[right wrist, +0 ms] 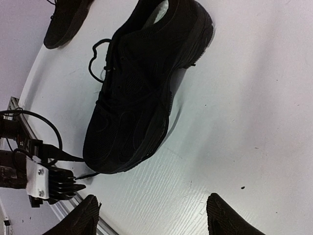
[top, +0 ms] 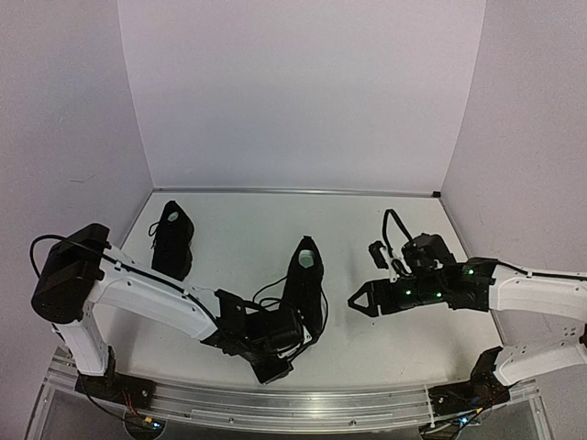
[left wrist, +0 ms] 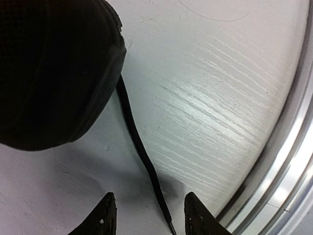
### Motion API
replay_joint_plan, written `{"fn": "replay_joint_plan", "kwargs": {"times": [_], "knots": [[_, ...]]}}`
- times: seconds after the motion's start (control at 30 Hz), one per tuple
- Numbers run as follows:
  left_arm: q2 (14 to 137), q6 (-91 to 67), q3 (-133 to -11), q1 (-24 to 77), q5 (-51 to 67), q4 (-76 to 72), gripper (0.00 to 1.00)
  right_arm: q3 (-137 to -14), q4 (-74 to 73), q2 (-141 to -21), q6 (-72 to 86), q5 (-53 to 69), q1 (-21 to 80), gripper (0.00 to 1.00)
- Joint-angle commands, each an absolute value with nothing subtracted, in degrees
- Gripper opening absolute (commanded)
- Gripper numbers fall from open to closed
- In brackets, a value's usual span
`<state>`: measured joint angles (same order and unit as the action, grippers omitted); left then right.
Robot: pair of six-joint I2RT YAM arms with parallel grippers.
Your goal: Tie the shoes
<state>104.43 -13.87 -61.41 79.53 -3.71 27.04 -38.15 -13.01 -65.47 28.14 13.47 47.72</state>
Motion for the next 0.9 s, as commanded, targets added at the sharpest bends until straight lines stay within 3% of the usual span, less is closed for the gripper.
{"fn": "replay_joint_plan", "kwargs": {"times": [0.0,0.07,0.23,0.5,0.8,0.87], "knots": [[107.7,-13.5,-66.0,80.3,-6.7,30.1,0.43,-40.1,-15.4,-62.1,29.4,10.1,46.5,0.72],[109.1,-13.3,-66.9,80.5,-6.4,31.3,0.36,-39.9,-16.0,-61.4,29.3,9.9,46.0,0.72],[110.5,-11.0,-71.6,81.9,-4.6,33.8,0.01,-40.1,-16.9,-60.4,29.0,9.1,45.3,0.72],[110.5,1.4,-91.4,81.6,-2.1,31.3,0.0,-42.4,-17.6,-54.0,31.6,9.0,39.9,0.73],[129.2,2.1,-125.2,69.1,-0.2,29.5,0.0,-48.3,-23.9,-49.1,33.0,6.4,30.2,0.77],[134.8,2.3,-133.8,67.4,1.6,32.6,0.06,-48.8,-24.7,-49.3,32.6,5.5,29.9,0.79]]}}
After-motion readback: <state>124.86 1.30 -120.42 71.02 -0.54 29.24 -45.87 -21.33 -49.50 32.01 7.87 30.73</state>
